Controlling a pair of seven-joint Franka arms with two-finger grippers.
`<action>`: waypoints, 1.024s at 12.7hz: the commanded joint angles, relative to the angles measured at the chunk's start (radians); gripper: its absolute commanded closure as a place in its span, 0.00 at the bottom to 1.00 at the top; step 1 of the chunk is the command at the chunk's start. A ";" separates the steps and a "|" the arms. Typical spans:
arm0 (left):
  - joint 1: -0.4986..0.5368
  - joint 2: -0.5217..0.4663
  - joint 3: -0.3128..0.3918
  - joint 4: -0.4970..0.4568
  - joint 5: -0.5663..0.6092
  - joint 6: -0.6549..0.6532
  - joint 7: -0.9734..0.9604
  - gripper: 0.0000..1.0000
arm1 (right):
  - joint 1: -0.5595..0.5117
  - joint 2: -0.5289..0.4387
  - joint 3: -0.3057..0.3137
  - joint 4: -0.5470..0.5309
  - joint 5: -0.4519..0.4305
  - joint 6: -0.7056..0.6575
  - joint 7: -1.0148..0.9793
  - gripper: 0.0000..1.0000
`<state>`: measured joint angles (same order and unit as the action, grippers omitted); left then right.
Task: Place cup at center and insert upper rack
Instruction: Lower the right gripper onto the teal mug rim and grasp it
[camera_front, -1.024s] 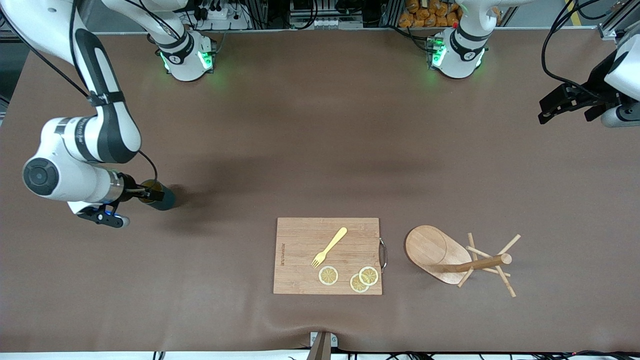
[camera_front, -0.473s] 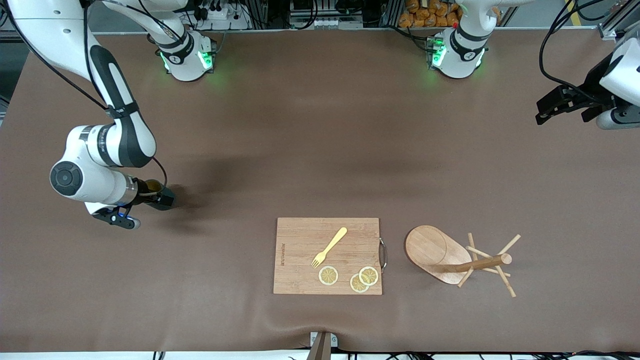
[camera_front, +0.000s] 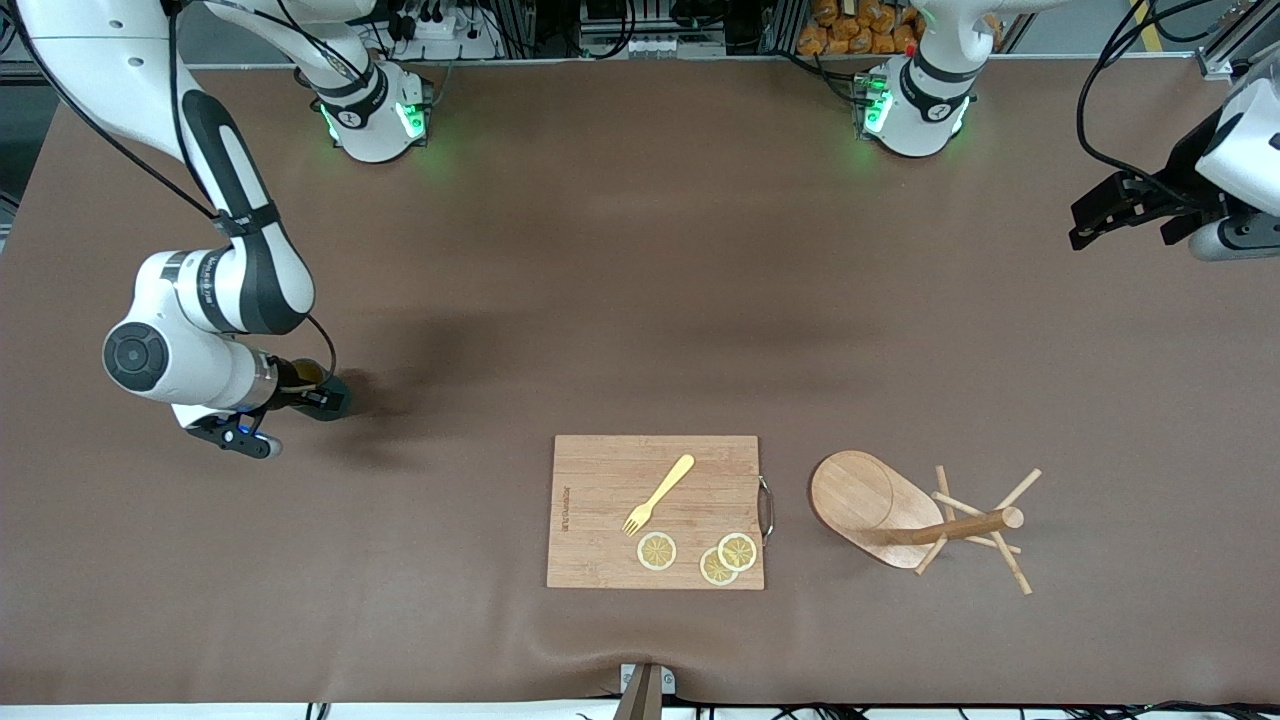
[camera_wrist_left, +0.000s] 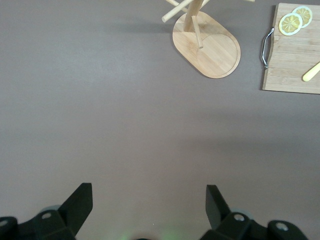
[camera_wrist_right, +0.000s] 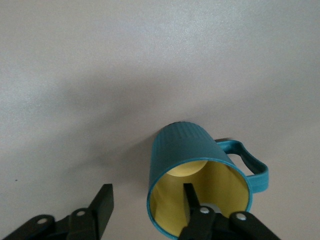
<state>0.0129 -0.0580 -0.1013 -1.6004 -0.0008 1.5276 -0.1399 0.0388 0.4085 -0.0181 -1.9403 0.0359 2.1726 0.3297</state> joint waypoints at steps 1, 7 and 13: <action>-0.001 0.000 0.000 0.005 -0.016 -0.012 0.014 0.00 | 0.000 0.001 0.004 -0.008 0.007 0.024 0.020 0.42; -0.001 0.000 0.000 0.004 -0.016 -0.012 0.014 0.00 | -0.007 0.010 0.004 -0.008 0.007 0.038 0.018 0.47; -0.002 0.001 0.000 0.004 -0.016 -0.012 0.014 0.00 | -0.008 0.013 0.004 -0.009 0.007 0.050 0.018 0.86</action>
<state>0.0126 -0.0578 -0.1015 -1.6032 -0.0008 1.5276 -0.1399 0.0385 0.4221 -0.0194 -1.9456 0.0359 2.2104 0.3378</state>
